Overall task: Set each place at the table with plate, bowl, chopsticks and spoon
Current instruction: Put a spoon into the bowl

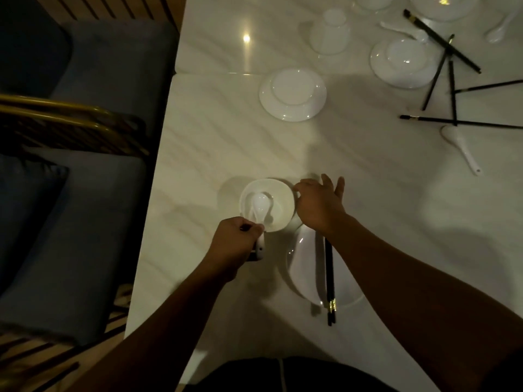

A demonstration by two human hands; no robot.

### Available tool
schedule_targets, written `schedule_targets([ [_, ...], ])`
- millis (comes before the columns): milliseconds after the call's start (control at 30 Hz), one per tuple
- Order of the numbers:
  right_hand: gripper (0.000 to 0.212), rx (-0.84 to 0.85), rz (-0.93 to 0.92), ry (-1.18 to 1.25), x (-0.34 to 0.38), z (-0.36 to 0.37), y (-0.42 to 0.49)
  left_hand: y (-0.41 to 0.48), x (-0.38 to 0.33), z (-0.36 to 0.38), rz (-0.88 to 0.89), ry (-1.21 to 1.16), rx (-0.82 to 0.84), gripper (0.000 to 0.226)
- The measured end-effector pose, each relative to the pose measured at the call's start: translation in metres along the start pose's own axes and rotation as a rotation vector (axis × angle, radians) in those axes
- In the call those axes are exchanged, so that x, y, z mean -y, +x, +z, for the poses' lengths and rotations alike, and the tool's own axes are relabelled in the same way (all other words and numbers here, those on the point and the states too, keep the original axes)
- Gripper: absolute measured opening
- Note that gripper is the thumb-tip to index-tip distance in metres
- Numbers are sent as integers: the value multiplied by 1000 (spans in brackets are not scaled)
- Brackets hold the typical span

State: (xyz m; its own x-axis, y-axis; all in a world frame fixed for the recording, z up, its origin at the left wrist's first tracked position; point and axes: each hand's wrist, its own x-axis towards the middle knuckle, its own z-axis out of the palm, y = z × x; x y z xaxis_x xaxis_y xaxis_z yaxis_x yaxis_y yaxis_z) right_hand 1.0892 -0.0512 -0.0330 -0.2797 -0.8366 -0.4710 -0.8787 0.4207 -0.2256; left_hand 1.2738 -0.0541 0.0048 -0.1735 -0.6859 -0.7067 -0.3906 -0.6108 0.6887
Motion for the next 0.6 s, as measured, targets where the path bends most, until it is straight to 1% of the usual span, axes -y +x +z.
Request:
schedule_targets([
  [67,35,4,13,10,5,1,-3,2,-1,-4,-9,30,-13,14],
  [267,34,-24,3,-66,10,3,-6,5,0,-10,87,155,-9,18],
  [500,38,11,-66,-103,2,-6,-9,10,3,-8,59,200,-118,26],
  [600,38,33,-92,-98,1,-8,-12,8,3,-7,59,184,-136,31],
])
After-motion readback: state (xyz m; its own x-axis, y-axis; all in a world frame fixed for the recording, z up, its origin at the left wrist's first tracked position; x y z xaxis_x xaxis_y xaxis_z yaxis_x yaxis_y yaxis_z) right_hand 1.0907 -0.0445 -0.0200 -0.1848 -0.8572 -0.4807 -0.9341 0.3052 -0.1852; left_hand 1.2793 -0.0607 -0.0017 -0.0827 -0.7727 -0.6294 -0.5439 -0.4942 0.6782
